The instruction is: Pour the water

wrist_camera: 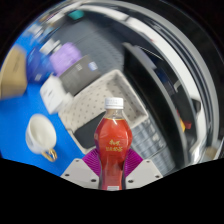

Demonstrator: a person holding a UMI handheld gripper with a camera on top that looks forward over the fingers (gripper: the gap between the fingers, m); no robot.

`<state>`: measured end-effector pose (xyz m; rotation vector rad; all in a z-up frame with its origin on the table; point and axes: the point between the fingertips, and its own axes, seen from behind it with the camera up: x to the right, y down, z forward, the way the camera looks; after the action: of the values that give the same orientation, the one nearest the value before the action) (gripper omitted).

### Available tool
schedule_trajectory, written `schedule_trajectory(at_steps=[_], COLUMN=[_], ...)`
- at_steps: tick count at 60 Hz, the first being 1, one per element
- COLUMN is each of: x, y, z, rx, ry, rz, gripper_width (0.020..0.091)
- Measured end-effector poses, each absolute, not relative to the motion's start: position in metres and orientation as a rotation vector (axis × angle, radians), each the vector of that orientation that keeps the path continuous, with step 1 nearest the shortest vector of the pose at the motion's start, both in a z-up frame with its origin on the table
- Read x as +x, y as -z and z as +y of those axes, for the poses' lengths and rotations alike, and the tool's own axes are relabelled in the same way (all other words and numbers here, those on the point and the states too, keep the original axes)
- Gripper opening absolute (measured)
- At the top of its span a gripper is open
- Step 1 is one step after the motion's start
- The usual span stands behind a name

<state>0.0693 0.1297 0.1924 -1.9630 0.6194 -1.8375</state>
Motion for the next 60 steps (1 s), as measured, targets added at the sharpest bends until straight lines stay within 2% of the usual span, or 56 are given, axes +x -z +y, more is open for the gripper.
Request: schedule_trajectory(at_steps=[10,14,15,27,33,45,56,60], x=[0.077,0.078,0.075,0.082,0.084,0.082,0.081,0.077], y=[-0.175,-0.165,-0.157,-0.130,-0.105,-0.108,-0.108,-0.104], z=[0.111,0.098,0.114,0.092,0.089,0.084,0.079,0.079], rx=[-1.616,-1.547,-1.494,-1.434,-1.410,-1.360,-1.333,-1.341], ry=[1.370,1.266,1.295,1.204,1.134,1.144,1.107,1.075], rz=[1.042,1.102,1.152,1.148,1.207,1.197,1.239,1.272], gripper_width=[0.0262,0.0262,0.0262,0.0262,0.0264,0.0284,0.0470,0.0642])
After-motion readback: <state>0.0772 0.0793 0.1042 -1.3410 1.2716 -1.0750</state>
